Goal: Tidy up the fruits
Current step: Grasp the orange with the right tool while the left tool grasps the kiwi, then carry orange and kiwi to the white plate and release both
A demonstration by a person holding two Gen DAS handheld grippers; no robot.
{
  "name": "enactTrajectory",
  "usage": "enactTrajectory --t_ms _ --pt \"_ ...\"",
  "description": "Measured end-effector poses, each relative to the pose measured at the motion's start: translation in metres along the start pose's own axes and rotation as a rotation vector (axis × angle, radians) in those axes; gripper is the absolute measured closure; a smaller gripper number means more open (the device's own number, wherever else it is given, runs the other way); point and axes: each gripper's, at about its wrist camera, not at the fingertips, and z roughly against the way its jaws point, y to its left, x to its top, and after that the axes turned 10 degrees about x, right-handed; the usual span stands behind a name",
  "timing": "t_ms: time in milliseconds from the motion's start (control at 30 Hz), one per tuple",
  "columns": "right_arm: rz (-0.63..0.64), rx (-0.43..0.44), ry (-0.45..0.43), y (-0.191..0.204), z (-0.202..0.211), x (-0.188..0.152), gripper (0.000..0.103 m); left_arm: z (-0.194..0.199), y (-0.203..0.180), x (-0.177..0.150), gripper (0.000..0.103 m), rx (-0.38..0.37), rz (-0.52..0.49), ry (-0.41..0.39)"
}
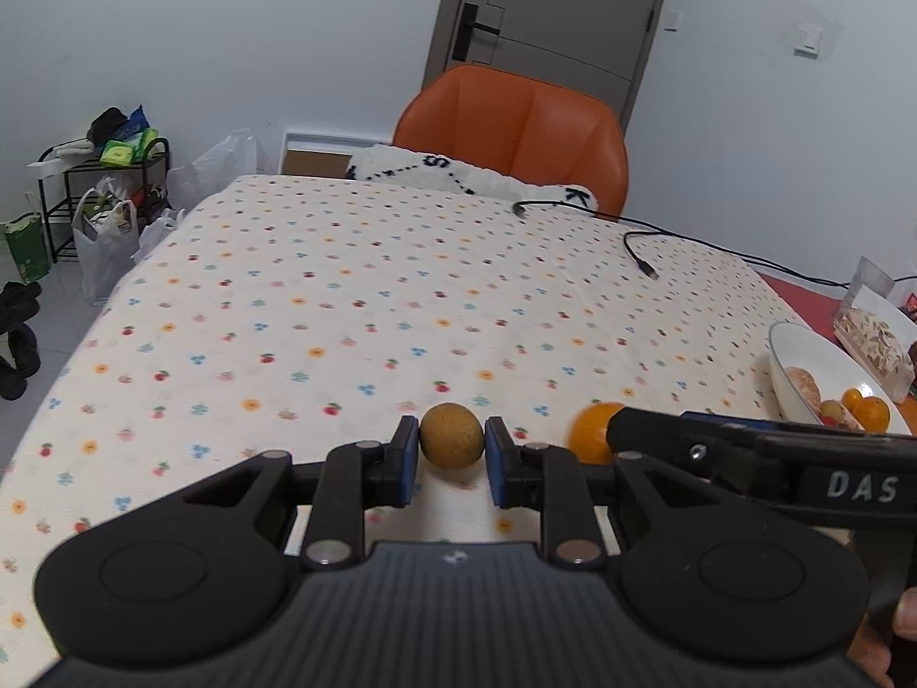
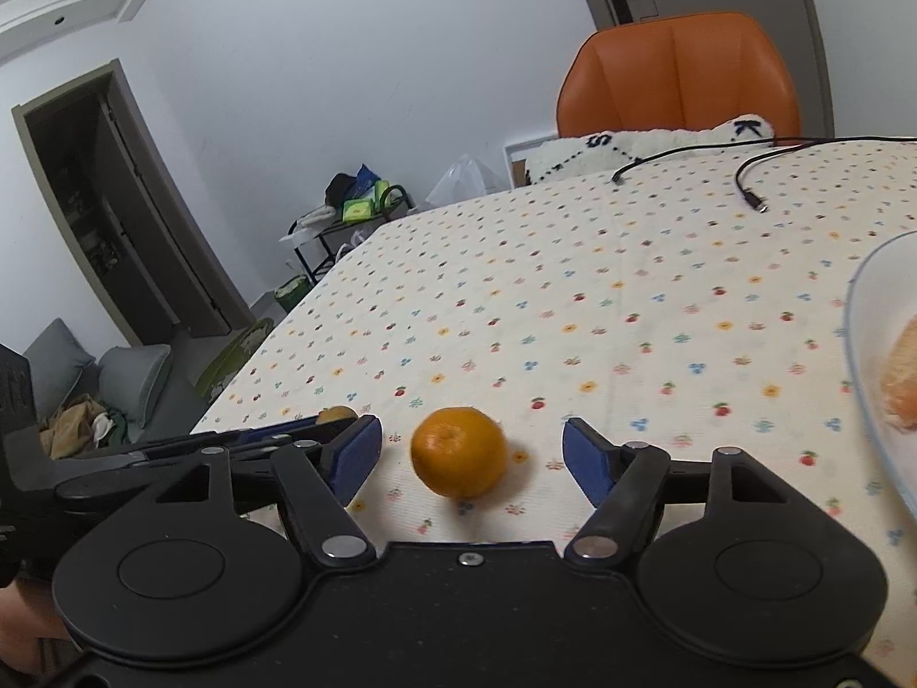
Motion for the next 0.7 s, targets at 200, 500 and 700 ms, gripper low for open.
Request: enactTrajectory --t_ms 200,500,700 --pt "0.022 -0.019 0.04 0.006 -0.016 -0.004 0.065 0.001 0.015 0.002 0.08 0.024 0.017 0.0" --pt "0.011 -0.023 0.016 0.001 0.001 -0.001 0.066 0.003 0.008 0.001 0.08 0.01 0.017 -0.004" --pt "0.009 -0.053 -0.014 -0.006 0.021 0.003 0.066 0.006 -0.011 0.003 0.08 -0.024 -0.01 -0.009"
